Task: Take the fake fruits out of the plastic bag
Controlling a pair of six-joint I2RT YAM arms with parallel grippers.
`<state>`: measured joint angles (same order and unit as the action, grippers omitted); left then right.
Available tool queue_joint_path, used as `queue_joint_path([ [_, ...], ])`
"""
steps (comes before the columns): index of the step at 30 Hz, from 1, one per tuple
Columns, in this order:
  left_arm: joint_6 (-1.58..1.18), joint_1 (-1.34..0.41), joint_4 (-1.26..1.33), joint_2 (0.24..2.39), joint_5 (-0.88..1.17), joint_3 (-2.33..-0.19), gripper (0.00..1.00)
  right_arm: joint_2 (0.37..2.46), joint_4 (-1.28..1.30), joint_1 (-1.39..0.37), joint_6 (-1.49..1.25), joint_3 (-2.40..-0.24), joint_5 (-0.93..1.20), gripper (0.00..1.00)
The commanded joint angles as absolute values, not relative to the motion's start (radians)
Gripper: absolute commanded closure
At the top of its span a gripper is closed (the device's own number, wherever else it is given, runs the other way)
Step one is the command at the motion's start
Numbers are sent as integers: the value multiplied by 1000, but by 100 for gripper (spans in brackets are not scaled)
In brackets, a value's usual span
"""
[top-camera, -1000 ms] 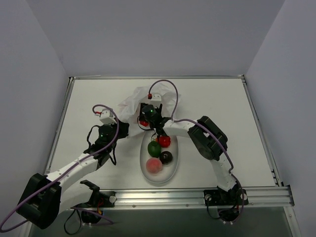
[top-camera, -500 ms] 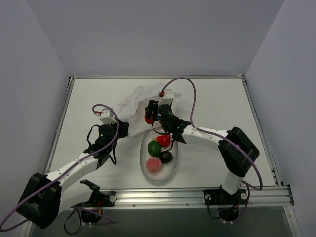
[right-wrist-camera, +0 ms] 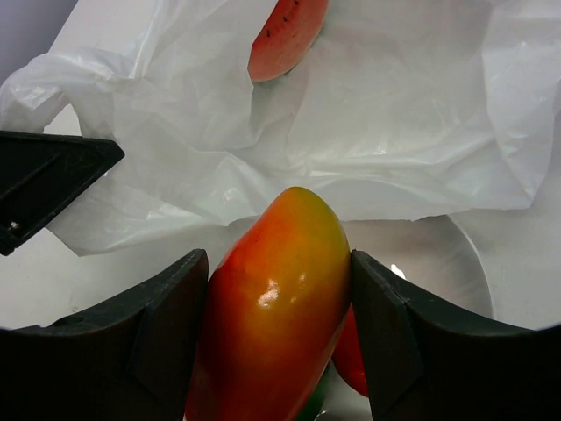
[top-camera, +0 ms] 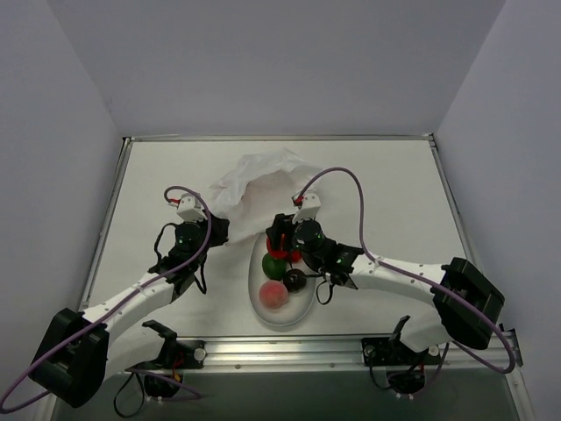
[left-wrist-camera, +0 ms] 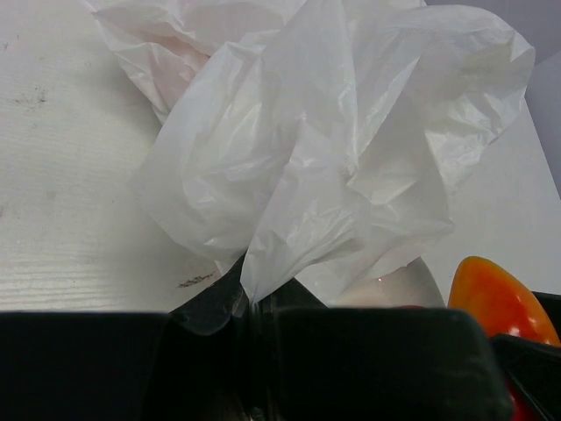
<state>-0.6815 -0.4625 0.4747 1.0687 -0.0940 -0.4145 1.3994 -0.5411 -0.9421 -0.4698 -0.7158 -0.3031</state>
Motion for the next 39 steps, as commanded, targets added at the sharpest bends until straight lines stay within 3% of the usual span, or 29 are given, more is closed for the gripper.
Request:
queue_joint_path([
  [1,-664,-456,491,1054,-107,-474,98,1436,-569,-940,-549,-750,-324,72],
  [7,-666,-456,491,1054,-100,-476,98,1580,-609,-992,-620,-814,-389,72],
  [23,-669,-456,483,1031,-103,-474,98,1718,-545,-1058,-925,-831,-795,72],
  [26,-669,-454,485,1035,-103,-476,98,1720,-526,-1060,-936,-850,-821,67],
  [29,-669,-456,485,1035,-101,-474,98,1721,-506,-1060,-927,-873,-825,49],
  [30,-669,-456,485,1034,-103,-474,98,1723,-499,-1060,-928,-877,-825,37],
  [33,-667,-456,480,1026,-107,-474,98,1710,-486,-1063,-913,-882,-810,25],
  [38,-666,-456,476,1014,-115,-471,98,1626,-476,-1071,-793,-888,-787,25],
  [39,-666,-456,474,1012,-117,-469,98,1612,-483,-1072,-719,-885,-746,31],
])
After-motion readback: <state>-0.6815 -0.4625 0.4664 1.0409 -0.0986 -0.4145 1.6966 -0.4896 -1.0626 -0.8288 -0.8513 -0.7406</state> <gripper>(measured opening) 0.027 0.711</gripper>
